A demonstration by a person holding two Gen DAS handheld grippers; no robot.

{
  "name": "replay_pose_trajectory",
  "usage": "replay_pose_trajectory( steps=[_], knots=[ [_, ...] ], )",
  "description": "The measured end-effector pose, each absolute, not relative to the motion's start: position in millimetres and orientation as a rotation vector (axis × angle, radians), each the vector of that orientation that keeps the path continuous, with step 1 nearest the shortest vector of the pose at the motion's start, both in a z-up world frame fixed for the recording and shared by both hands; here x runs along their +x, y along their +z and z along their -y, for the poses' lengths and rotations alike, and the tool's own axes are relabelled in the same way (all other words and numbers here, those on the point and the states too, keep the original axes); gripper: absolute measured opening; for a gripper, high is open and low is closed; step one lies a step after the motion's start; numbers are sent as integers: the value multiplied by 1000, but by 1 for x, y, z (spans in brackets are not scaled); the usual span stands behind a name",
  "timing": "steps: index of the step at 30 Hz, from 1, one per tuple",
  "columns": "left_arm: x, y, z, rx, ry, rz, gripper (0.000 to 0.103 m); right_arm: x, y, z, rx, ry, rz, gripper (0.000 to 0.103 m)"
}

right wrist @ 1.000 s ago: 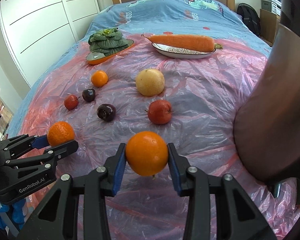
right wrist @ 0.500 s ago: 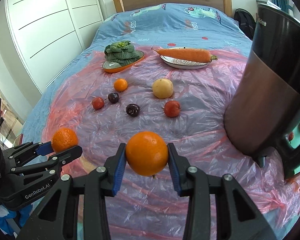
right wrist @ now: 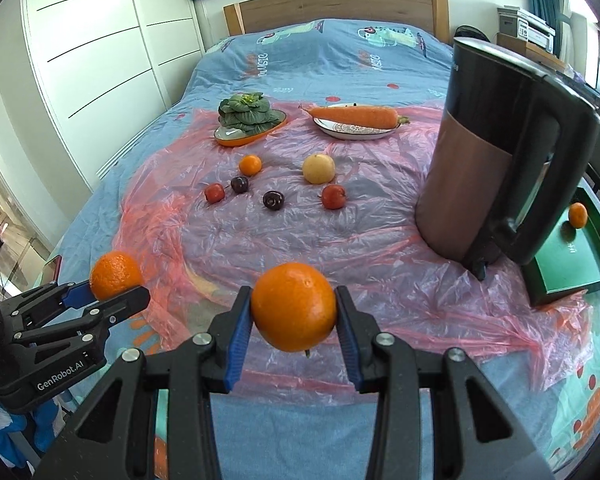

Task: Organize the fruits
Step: 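Carry both oranges over the green tray with both tools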

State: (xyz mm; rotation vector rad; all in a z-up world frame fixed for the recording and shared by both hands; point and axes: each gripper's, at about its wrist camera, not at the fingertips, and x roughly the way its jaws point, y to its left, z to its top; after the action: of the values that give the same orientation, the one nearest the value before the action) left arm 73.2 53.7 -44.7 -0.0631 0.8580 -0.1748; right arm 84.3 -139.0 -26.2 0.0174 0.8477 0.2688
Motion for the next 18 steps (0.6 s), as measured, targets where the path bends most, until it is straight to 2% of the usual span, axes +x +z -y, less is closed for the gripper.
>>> replay_pose_trajectory(
  steps=[10, 18],
  knots=[
    [44, -18, -33, -20, -201, -816, 37, 51, -6, 169, 56, 232, -795, 39],
    [33, -6, 21, 55, -282, -807, 37, 33, 0, 220, 121, 173, -761, 39]
  ],
)
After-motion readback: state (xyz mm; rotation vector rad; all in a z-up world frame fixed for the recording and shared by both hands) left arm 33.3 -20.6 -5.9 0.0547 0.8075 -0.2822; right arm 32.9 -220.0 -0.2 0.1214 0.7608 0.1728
